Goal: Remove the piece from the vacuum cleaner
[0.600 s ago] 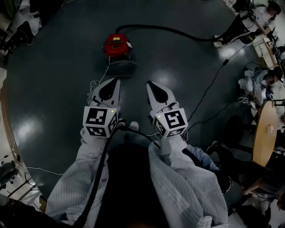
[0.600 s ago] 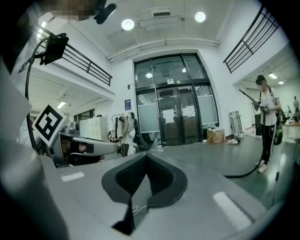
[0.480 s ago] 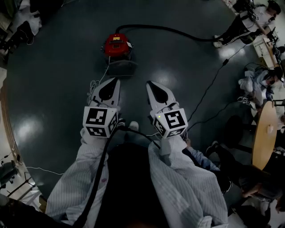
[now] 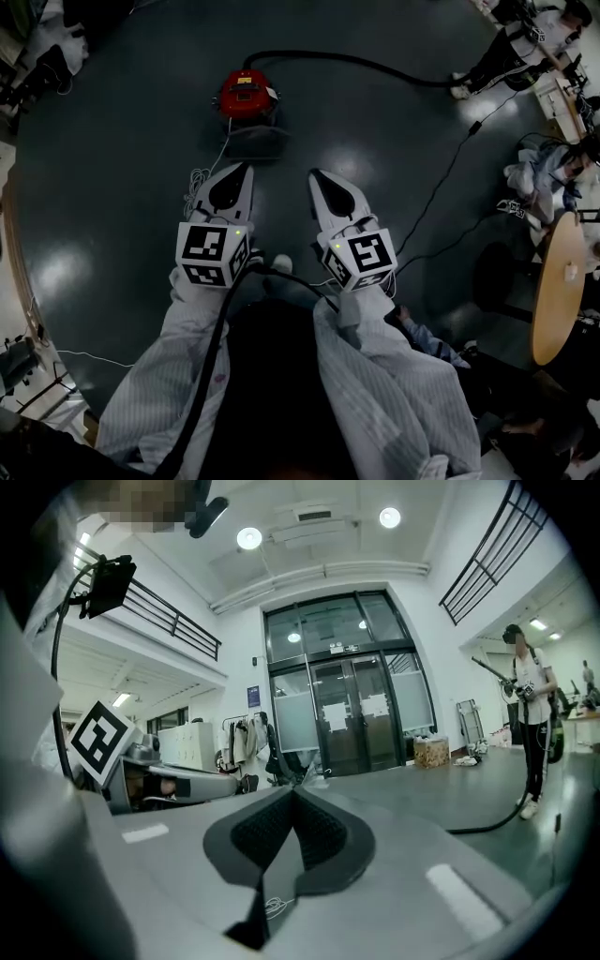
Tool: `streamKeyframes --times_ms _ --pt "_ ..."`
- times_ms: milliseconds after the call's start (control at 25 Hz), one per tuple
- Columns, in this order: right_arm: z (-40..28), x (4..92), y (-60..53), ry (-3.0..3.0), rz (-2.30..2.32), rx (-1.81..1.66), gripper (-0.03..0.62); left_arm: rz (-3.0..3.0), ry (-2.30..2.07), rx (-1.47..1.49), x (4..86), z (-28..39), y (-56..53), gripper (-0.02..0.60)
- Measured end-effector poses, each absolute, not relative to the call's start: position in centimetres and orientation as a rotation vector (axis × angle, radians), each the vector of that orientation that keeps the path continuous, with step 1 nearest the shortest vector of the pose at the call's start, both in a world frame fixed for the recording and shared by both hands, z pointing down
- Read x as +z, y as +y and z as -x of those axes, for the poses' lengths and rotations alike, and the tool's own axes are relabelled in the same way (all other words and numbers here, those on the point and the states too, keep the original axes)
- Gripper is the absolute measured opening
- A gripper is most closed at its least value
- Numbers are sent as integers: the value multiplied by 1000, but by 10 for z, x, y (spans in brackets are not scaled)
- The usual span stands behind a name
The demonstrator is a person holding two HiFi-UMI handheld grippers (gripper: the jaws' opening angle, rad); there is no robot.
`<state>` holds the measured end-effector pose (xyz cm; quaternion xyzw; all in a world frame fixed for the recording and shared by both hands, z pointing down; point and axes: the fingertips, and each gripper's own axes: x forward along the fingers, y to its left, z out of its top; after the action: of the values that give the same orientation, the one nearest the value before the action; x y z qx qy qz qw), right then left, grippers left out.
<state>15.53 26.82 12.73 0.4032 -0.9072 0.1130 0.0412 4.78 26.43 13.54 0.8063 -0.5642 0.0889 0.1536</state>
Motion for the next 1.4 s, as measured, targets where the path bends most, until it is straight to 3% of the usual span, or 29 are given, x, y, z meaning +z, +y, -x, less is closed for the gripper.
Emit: streamKeyframes --times_ms 600,1120,1400 --pt "-122 178 217 -2760 -1110 464 2 -2231 -1634 352 186 -22 211 3" --pt "-62 226 -7 -2615 -1392 590 2 -2363 -1440 538 230 59 -24 3" --pt "-49 286 -71 -2484 -1414 642 3 -2364 -1291 666 291 79 -98 3"
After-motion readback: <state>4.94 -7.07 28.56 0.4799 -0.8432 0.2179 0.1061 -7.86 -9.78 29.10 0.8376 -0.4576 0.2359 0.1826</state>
